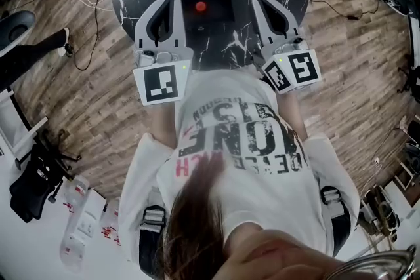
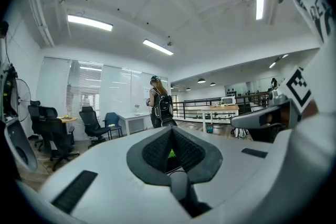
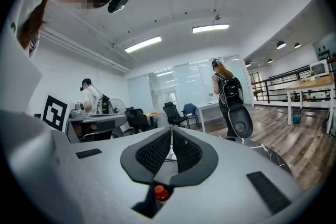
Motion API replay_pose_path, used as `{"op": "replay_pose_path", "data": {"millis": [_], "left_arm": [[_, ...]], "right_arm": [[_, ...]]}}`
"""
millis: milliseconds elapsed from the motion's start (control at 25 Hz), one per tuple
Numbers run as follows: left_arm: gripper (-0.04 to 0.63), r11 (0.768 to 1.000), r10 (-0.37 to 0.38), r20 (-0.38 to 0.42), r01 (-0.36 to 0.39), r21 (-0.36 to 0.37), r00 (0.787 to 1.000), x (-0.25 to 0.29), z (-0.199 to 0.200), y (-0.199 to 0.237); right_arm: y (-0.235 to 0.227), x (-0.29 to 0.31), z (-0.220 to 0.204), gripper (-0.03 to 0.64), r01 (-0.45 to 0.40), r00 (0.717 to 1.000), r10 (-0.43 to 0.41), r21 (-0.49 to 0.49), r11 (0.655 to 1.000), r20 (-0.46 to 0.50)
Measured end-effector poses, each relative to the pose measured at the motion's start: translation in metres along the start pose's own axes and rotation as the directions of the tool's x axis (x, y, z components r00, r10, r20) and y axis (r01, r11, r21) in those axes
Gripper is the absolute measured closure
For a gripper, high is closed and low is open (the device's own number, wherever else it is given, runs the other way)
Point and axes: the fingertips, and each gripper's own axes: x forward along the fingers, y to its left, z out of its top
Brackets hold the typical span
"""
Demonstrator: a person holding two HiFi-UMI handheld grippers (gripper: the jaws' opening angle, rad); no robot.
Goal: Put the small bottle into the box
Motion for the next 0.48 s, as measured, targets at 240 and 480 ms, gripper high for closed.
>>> {"op": "replay_pose_path", "data": {"millis": [240,480], "left_arm": [[0.592,0.999,-0.019,0.027,0.02,-0.051,0.999,-0.007,0.001,0.003],[0.591,0.993,-0.051,0.025,0.053,-0.108,0.998,-0.022,-0.007,0.001]], "right_arm": [[0.006,-0.003,0.008,0.607,0.018,1.0,-0.018,-0.019,1.0,0.002],[0.019,-0.008,0.016,0.607,0.021,1.0,-0.021,-0.05,0.999,0.013]]}}
